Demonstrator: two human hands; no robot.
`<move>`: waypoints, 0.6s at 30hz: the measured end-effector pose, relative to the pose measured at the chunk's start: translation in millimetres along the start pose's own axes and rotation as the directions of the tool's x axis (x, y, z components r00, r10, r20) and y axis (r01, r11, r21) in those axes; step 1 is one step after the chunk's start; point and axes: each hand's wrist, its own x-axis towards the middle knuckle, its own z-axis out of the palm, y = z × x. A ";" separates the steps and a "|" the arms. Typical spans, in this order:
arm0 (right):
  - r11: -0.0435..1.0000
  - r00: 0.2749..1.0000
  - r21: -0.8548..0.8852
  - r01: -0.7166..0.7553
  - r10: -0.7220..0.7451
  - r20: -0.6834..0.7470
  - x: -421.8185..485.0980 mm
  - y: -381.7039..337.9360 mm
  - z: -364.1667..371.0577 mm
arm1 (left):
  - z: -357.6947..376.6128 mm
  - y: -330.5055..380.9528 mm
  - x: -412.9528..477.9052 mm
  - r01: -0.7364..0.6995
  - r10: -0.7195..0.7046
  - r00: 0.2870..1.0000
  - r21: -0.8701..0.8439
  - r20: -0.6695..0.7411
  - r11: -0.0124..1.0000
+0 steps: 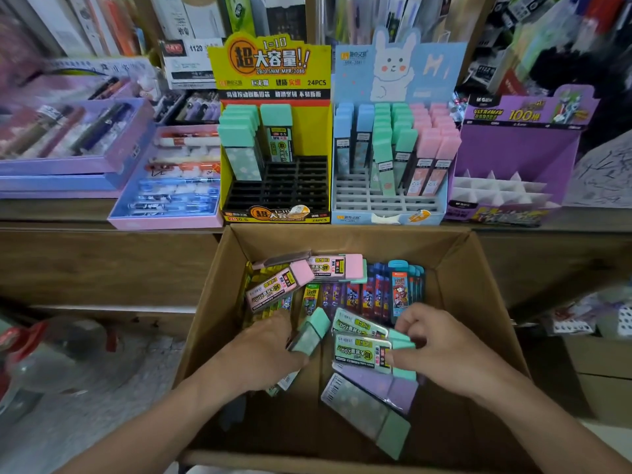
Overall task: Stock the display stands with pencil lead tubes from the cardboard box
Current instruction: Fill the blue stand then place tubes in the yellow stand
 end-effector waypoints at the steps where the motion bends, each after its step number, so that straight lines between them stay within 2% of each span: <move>1: 0.999 0.999 0.034 0.034 -0.034 0.000 0.3 -1.0 -1.1 | -2.4 -1.9 0.5 -0.002 0.001 1.000 -0.026 -0.004 1.000; 3: 0.992 0.993 0.050 0.116 -0.115 -0.032 0.8 -4.5 -4.8 | -7.2 -5.6 2.6 -0.003 -0.001 0.999 -0.123 -0.034 0.992; 5: 0.976 0.975 0.034 0.217 -0.215 -0.061 0.8 -11.0 -11.1 | -13.0 -8.0 3.0 -0.030 0.012 0.999 -0.341 -0.053 0.939; 7: 0.954 0.957 0.071 0.290 -0.288 -0.035 1.0 -19.8 -18.5 | -18.8 -8.7 0.9 -0.067 0.051 0.998 -0.567 -0.043 0.821; 10: 0.937 0.945 0.166 0.307 -0.321 0.058 5.4 -34.1 -30.3 | -24.9 -9.6 -3.6 -0.102 0.111 0.993 -0.779 -0.042 0.618; 15: 0.919 0.891 0.273 0.283 -0.357 0.281 15.1 -61.9 -44.5 | -29.4 -8.3 -13.0 -0.063 0.205 0.979 -0.943 0.005 0.326; 18: 0.900 0.861 0.323 0.294 -0.395 0.319 23.2 -75.3 -40.3 | -29.7 -6.5 -20.3 -0.015 0.304 0.951 -0.981 0.045 0.193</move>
